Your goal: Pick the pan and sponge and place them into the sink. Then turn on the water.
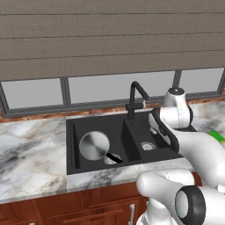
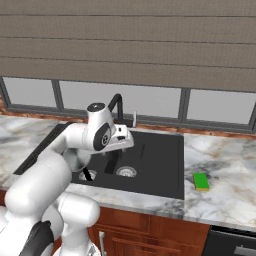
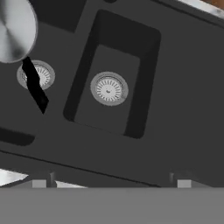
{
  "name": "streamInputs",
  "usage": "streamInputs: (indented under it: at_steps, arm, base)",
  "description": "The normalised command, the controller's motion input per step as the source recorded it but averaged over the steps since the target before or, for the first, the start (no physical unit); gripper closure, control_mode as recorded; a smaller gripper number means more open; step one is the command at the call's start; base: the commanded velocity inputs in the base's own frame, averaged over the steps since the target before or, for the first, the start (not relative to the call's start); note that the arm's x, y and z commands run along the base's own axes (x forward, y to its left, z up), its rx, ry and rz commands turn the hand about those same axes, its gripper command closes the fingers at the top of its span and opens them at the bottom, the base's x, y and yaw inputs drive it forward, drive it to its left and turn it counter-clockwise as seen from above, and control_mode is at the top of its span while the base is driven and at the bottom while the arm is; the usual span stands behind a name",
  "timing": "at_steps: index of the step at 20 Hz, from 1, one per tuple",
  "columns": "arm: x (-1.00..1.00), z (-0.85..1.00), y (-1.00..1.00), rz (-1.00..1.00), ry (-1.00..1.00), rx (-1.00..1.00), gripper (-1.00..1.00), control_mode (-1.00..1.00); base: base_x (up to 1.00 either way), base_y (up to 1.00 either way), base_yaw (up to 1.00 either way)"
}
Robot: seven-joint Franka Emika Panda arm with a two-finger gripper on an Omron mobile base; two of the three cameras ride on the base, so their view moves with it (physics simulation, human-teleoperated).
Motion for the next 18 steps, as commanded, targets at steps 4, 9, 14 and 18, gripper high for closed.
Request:
streamInputs:
  at_steps: [4,9,14,18]
  arm:
    - [0.00,0.00,-0.49,-0.10,0.00,0.00,-1.00,-1.00]
    - [-0.03,0.00,-0.52,-0.09,0.00,0.00,-1.00,-1.00]
    - [-0.08,0.00,-0.52,-0.09,0.00,0.00,-1.00,-1.00]
    - [-0.11,0.03,-0.53,-0.08,0.00,0.04,-1.00,-1.00]
  base:
    - [0.00,0.00,0.00]
    - [0.00,0.00,0.00]
    - [0.00,0.00,0.00]
    - [0.00,0.00,0.00]
